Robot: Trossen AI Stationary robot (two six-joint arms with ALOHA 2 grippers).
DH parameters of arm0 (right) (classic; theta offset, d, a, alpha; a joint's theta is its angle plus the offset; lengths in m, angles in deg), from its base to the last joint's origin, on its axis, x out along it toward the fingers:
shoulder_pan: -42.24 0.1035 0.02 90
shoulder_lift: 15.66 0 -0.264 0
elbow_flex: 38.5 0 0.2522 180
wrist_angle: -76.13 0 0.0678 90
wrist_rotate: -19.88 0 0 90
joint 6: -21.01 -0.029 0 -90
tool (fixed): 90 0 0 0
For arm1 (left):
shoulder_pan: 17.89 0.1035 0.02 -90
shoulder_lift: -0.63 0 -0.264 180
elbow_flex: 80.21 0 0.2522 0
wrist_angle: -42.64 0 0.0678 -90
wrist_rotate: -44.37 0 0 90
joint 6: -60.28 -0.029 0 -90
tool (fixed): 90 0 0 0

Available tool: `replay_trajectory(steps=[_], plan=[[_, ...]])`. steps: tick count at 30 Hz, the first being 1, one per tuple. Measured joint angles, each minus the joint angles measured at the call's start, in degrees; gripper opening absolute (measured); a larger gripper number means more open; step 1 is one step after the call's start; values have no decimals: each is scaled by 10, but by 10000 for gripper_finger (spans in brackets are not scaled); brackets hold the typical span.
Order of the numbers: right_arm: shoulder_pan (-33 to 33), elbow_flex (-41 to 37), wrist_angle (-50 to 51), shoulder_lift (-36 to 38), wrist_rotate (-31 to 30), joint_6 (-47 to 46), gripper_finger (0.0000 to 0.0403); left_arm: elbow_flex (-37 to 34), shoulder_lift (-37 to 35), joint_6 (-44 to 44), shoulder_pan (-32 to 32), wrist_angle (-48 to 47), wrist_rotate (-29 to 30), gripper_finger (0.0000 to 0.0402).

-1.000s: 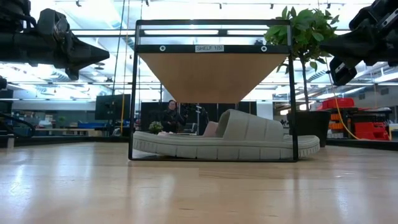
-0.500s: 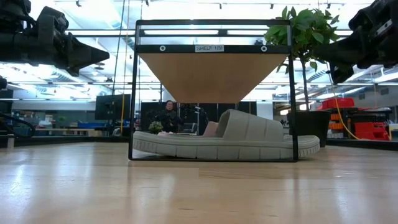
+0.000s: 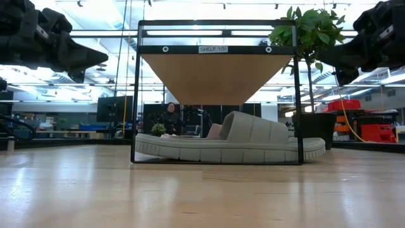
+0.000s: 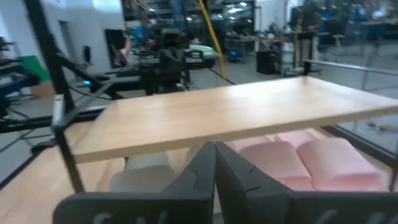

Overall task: Pick and place slides into the shelf
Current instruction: Put the top gray slipper on the shelf

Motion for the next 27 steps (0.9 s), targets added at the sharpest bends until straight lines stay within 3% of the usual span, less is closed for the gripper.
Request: replay_trajectory(steps=[7, 14, 19, 27], plan=[[0, 44, 34, -72, -30, -47, 16, 0, 44, 53, 0, -6, -6, 19], [0, 165, 126, -194, -47, -110, 22, 0, 99, 99, 0, -6, -19, 30], [0, 216, 208, -282, -73, -171, 43, 0, 125, 86, 0, -2, -19, 41], [0, 216, 294, -368, -125, -304, 95, 6, 130, 12, 0, 29, -17, 67]])
